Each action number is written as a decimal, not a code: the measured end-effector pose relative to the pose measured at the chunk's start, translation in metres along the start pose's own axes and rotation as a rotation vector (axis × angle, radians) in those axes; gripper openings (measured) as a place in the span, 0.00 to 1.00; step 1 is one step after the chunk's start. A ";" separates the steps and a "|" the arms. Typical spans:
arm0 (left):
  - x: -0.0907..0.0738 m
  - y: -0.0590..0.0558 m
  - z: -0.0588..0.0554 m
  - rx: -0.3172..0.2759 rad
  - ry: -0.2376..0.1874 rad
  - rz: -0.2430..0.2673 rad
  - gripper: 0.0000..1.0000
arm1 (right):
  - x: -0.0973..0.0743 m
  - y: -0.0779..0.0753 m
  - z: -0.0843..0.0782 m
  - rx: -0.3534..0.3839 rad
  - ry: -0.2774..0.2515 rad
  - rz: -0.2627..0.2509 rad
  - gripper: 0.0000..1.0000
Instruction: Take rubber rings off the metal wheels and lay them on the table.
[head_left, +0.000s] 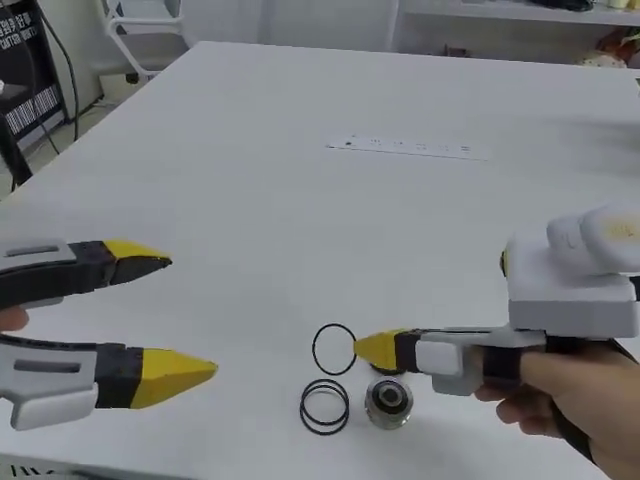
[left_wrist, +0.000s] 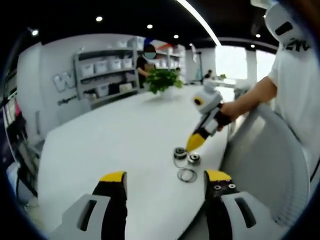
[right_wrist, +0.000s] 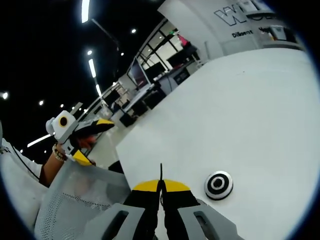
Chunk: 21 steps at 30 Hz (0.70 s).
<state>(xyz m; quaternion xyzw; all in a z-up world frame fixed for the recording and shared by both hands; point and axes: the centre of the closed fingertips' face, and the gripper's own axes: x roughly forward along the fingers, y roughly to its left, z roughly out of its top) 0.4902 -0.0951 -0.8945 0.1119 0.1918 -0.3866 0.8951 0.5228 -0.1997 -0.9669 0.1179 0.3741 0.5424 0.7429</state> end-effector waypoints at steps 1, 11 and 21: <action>-0.001 0.000 -0.001 -0.004 -0.001 0.004 0.63 | 0.002 0.002 -0.003 -0.009 0.016 0.004 0.00; -0.001 -0.006 -0.016 -0.051 0.000 0.007 0.62 | 0.012 0.013 -0.029 -0.066 0.143 0.051 0.00; 0.004 -0.007 -0.023 -0.078 0.011 0.003 0.61 | 0.014 0.000 -0.051 -0.091 0.237 0.013 0.00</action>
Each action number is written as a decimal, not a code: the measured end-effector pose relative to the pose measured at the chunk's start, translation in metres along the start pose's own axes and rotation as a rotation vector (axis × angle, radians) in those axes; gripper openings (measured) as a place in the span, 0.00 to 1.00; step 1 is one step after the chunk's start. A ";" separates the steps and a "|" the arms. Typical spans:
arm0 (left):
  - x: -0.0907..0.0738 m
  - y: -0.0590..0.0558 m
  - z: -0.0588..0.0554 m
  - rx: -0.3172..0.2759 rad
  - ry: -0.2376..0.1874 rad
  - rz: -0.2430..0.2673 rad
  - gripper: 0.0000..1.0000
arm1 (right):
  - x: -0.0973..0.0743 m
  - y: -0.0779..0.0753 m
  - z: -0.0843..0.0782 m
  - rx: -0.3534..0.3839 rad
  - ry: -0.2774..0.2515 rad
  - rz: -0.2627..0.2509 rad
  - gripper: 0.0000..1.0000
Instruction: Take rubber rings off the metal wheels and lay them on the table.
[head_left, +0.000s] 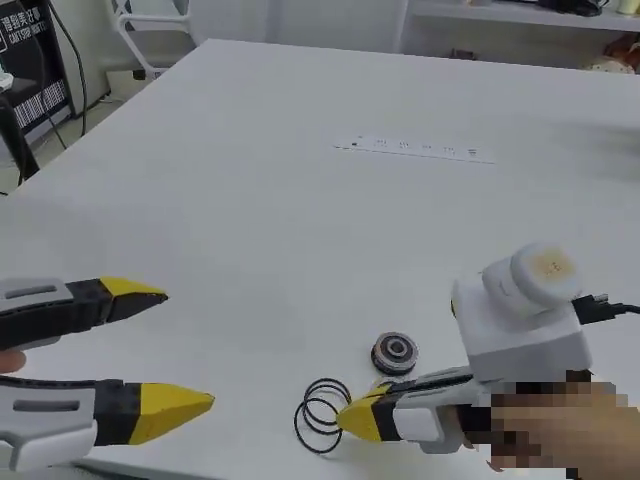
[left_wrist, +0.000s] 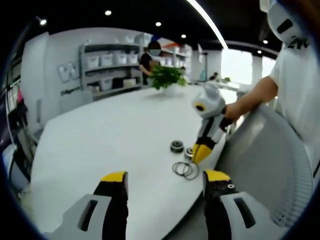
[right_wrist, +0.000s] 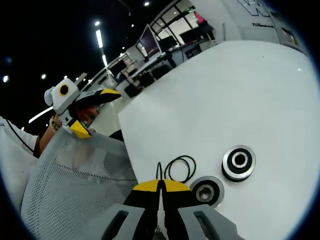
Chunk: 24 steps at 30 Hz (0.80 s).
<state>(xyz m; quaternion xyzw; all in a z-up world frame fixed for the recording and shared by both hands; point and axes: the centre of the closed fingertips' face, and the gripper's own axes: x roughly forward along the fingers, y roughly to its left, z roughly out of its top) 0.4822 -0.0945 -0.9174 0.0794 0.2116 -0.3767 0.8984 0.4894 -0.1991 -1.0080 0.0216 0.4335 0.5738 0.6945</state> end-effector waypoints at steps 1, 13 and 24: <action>0.000 0.000 -0.001 -0.006 0.001 -0.002 0.61 | -0.001 -0.004 0.000 0.006 0.002 -0.020 0.00; 0.003 0.000 -0.007 -0.029 0.019 -0.004 0.58 | 0.000 -0.014 0.007 -0.041 -0.026 -0.083 0.00; 0.002 0.000 -0.006 -0.037 0.013 0.000 0.57 | 0.002 -0.015 0.007 -0.106 -0.007 -0.103 0.03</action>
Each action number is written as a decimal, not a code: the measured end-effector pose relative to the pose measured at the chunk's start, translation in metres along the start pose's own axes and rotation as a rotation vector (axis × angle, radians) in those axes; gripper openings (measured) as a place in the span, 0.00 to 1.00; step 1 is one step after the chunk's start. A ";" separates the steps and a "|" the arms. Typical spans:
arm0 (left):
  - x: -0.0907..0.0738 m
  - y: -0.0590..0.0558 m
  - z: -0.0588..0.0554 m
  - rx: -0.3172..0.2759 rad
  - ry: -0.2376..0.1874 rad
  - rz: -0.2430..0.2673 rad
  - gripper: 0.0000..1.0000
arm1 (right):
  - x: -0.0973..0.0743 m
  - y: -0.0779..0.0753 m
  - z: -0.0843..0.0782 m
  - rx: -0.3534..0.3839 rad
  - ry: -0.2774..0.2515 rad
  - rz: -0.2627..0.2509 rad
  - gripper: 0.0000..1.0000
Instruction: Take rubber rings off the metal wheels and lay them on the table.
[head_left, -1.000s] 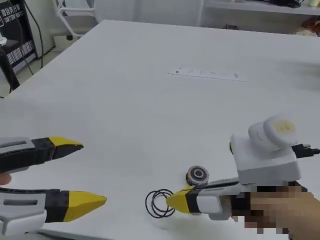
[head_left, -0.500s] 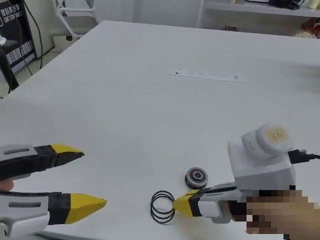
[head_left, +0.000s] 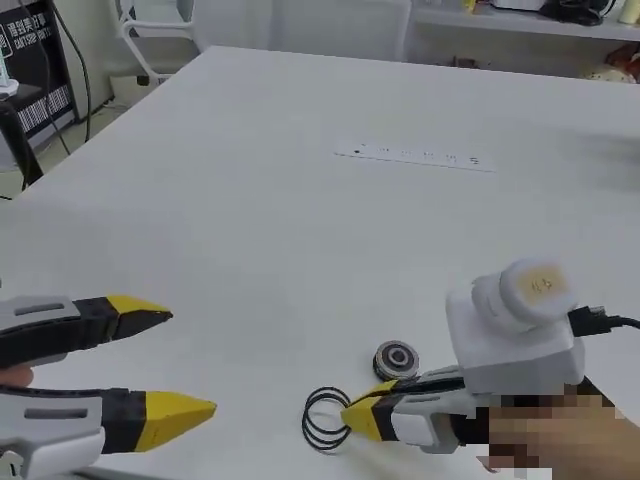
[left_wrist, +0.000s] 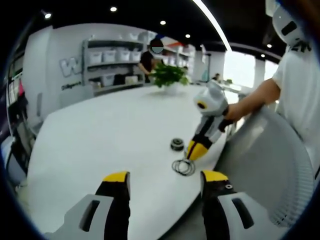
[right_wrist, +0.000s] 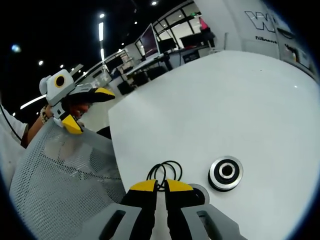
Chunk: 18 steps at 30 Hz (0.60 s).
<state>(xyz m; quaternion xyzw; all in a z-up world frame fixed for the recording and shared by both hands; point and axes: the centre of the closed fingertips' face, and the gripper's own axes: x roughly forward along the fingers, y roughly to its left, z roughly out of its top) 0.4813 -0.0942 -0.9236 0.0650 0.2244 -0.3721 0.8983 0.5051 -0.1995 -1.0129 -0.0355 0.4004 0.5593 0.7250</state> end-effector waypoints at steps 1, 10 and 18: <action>0.000 0.000 0.000 0.000 0.001 0.000 0.58 | 0.000 0.000 0.000 0.000 0.000 0.000 0.04; 0.000 -0.001 -0.001 -0.001 0.007 -0.004 0.57 | -0.005 -0.005 0.002 -0.040 -0.001 -0.026 0.06; 0.000 -0.001 -0.001 0.006 0.011 -0.001 0.58 | -0.014 -0.015 0.014 -0.009 -0.063 -0.048 0.08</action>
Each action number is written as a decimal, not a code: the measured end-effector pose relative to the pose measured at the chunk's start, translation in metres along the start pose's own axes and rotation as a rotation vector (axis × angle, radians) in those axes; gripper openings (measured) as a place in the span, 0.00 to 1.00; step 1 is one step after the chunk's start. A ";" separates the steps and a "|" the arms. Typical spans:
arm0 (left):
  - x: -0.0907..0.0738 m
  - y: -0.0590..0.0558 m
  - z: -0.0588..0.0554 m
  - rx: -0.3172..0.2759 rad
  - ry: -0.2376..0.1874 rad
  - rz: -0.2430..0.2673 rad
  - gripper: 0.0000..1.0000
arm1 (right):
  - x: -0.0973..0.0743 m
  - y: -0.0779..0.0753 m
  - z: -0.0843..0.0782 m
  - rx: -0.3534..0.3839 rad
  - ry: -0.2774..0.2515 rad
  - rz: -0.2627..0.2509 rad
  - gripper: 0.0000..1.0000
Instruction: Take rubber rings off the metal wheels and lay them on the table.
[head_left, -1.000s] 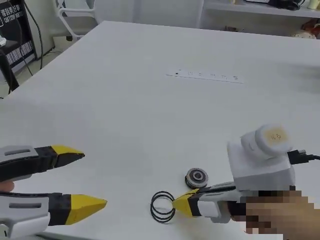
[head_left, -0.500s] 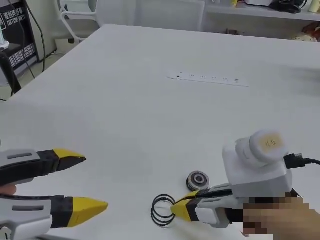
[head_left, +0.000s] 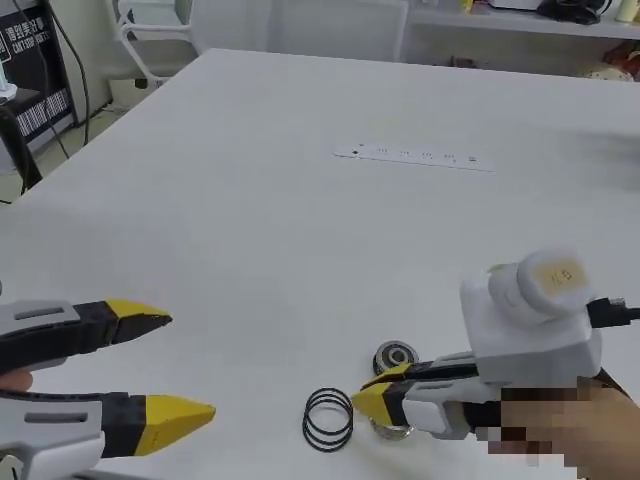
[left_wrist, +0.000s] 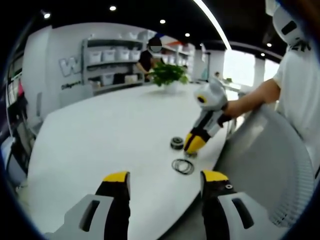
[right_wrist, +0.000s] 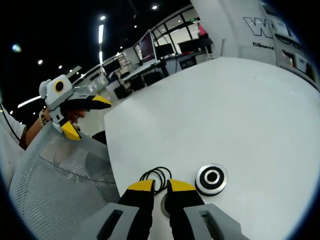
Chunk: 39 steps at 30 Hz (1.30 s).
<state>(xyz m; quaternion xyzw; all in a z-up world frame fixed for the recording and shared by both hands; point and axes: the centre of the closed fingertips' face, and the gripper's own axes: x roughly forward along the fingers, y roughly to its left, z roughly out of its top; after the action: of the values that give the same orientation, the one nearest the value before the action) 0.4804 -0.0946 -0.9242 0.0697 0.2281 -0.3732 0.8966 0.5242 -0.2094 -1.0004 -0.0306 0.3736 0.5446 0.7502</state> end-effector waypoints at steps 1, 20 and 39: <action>0.000 0.000 0.000 0.002 0.000 0.001 0.58 | -0.001 -0.001 0.002 0.005 -0.011 0.000 0.08; 0.006 0.001 0.051 0.161 -0.044 -0.042 0.60 | -0.035 -0.038 0.026 0.079 -0.181 -0.099 0.09; 0.067 -0.020 0.121 0.403 -0.067 -0.187 0.56 | -0.044 -0.070 0.001 0.226 -0.158 -0.194 0.09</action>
<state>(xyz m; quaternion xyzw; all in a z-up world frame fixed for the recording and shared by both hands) 0.5508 -0.1867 -0.8473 0.2136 0.1247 -0.4947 0.8332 0.5778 -0.2727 -0.9986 0.0609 0.3676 0.4248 0.8251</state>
